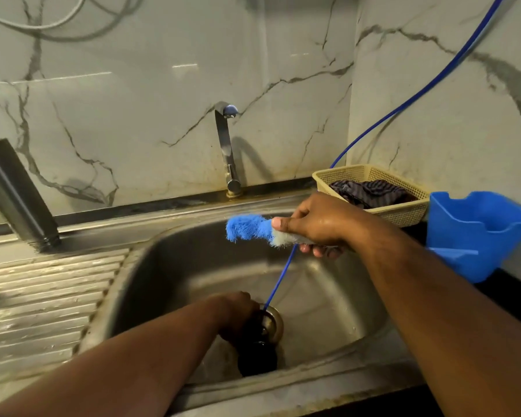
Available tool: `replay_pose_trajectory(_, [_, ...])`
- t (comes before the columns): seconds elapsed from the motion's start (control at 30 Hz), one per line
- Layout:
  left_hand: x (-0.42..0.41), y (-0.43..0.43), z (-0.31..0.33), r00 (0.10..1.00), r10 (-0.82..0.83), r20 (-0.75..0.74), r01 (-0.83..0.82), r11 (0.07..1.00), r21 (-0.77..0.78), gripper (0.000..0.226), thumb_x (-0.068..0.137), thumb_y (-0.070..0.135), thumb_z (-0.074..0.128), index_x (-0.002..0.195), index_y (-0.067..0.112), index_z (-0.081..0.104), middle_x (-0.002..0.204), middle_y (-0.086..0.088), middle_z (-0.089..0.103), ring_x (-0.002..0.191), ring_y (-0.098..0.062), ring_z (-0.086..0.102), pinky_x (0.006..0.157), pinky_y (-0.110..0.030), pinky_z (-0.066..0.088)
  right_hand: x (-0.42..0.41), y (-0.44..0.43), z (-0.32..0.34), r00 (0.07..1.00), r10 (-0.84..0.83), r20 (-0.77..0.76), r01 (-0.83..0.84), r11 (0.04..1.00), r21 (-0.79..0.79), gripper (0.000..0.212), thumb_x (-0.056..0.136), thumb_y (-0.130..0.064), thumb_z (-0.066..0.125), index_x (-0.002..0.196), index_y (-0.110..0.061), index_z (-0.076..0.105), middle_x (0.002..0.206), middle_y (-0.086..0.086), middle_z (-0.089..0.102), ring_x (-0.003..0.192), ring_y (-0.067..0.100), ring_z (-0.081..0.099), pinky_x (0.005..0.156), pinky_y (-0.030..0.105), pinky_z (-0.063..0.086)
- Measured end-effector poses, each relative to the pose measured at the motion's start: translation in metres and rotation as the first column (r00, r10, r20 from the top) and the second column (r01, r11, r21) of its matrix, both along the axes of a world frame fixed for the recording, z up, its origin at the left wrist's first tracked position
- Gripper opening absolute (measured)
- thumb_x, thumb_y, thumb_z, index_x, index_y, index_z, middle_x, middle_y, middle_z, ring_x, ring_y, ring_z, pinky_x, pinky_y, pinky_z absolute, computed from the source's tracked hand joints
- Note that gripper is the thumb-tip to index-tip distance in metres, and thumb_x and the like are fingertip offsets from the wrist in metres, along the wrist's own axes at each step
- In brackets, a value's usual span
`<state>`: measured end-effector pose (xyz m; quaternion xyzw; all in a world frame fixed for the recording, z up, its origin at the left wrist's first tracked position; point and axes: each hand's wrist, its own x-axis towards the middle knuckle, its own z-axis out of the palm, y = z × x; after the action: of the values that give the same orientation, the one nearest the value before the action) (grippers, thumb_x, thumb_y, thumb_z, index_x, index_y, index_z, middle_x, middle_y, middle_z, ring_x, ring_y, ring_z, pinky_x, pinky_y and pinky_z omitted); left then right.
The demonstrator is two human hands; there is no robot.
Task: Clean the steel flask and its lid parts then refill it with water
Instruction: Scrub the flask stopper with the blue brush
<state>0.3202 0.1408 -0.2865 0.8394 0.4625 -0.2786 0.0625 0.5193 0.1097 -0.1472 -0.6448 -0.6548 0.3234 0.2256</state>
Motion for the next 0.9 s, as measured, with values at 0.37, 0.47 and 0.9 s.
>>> replay_pose_trajectory(0.37, [-0.078,-0.028,0.074,0.391,0.502,0.771,-0.546,0.801,-0.245,0.035,0.073,0.014,0.083,0.106,0.015,0.071,0.093,-0.008,0.076,0.07,-0.009,0.073,0.062,-0.024,0.06,-0.009,-0.017,0.014,0.983,0.088,-0.161,-0.052,0.976,0.213,0.039,0.091,-0.059,0.065,0.107,-0.023,0.067,0.069,0.005,0.072,0.05,0.016,0.056,0.04,0.017,0.039])
replay_pose_trajectory(0.47, [-0.1,-0.047,0.093,-0.186,0.526,0.83,-0.395,0.733,-0.554,0.036,0.085,-0.004,0.074,0.119,0.006,0.065,0.099,-0.016,0.07,0.077,-0.018,0.067,0.065,-0.025,0.057,-0.016,-0.023,0.016,0.963,0.18,-0.199,-0.112,0.944,0.312,0.034,0.092,-0.059,0.063,0.114,-0.033,0.066,0.074,0.006,0.075,0.051,0.014,0.058,0.045,0.021,0.044])
replay_pose_trajectory(0.9, [-0.107,-0.06,0.124,-0.515,0.618,0.594,0.095,0.73,-0.677,0.052,0.098,0.045,0.051,0.134,0.007,0.055,0.127,-0.021,0.069,0.117,-0.039,0.067,0.101,-0.052,0.054,-0.046,-0.034,0.02,0.893,0.298,-0.337,-0.113,0.874,0.473,0.041,0.092,-0.053,0.059,0.132,-0.047,0.062,0.075,0.005,0.072,0.055,0.012,0.053,0.054,0.026,0.047])
